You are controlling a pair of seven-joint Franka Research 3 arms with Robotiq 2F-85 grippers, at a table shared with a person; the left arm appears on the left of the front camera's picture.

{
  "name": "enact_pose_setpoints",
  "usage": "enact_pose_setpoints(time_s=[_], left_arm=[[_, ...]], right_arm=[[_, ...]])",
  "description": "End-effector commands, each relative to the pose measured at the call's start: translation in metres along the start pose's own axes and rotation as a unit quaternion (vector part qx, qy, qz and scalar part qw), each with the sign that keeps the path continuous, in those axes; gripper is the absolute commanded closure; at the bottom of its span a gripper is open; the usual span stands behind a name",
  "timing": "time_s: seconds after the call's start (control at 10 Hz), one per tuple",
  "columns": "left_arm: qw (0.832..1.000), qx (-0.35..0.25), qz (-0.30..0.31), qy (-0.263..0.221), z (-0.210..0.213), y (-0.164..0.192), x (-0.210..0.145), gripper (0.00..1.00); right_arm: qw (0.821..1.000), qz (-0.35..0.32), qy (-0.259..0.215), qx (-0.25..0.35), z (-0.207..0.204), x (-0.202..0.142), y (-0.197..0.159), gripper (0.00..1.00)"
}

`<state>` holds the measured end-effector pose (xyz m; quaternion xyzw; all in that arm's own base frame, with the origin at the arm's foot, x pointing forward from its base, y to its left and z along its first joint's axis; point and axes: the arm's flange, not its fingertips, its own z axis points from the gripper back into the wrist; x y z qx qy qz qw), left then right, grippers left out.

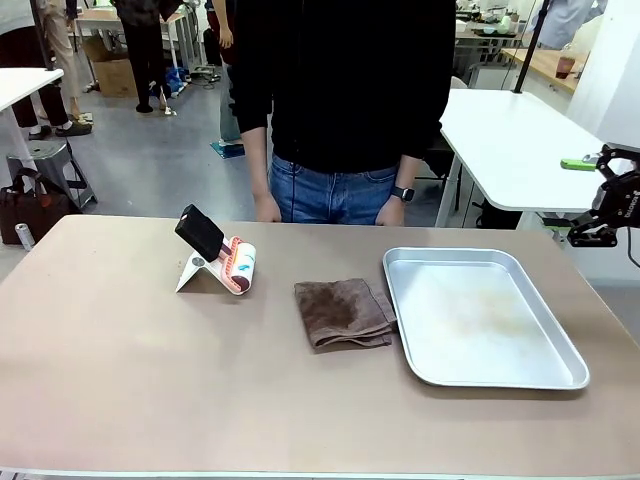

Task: Clean the surface of the table.
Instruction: Return the Lint Roller and towel to their original positions.

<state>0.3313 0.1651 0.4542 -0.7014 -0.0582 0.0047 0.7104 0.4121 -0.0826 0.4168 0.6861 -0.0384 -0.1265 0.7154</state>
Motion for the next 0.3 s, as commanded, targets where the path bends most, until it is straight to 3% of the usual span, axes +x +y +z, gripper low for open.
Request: enact_pose_setpoints(time_s=[0.0, 0.2], left_arm=[[1.000, -0.001, -0.006, 0.003, -0.0008, -0.0038, -0.0021, 0.00], [1.000, -0.001, -0.006, 0.003, -0.0008, -0.0038, -0.0021, 0.00]], right_arm=[[1.000, 0.009, 0.000, 0.010, 0.0014, 0.0005, 0.0009, 0.00], [1.000, 0.009, 0.000, 0.010, 0.0014, 0.0005, 0.0009, 0.00]])
